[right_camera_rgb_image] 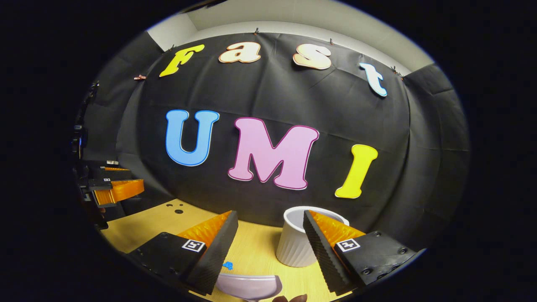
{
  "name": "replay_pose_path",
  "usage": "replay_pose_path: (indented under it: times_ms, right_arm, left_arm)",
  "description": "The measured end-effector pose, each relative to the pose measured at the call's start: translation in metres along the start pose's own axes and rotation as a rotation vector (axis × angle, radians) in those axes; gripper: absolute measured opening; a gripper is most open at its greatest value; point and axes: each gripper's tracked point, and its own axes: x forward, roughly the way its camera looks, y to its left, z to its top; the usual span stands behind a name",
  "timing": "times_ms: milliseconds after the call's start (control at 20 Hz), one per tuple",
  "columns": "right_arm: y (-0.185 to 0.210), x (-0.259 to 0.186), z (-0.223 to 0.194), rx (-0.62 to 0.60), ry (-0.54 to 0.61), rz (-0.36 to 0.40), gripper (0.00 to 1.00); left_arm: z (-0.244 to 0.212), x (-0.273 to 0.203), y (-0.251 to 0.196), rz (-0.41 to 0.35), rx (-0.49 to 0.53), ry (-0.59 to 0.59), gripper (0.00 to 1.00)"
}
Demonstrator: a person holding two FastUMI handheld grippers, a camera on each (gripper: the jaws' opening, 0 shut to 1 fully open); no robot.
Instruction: Pick up the small broom and dustpan from the desktop, sweep the trash into the dustpan with the broom, and then empty the trash into the garbage bin.
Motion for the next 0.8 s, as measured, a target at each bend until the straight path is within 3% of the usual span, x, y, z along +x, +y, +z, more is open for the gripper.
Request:
replay_pose_path:
  times_ms: [200,450,800]
  right_arm:
    - [0.011,-0.013,-0.066,0.036,0.239,0.093,0.98]
    - [-0.002,-0.052,-0.180,0.054,0.637,0.097,0.98]
    - [0.017,-0.082,-0.304,0.052,1.001,0.148,0.96]
  left_arm:
    - [-0.015,-0.003,-0.002,-0.009,0.022,0.044,0.95]
    - [-0.038,-0.009,0.000,0.001,0.017,0.108,0.95]
    - [-0.060,-0.018,0.006,0.010,0.014,0.154,0.95]
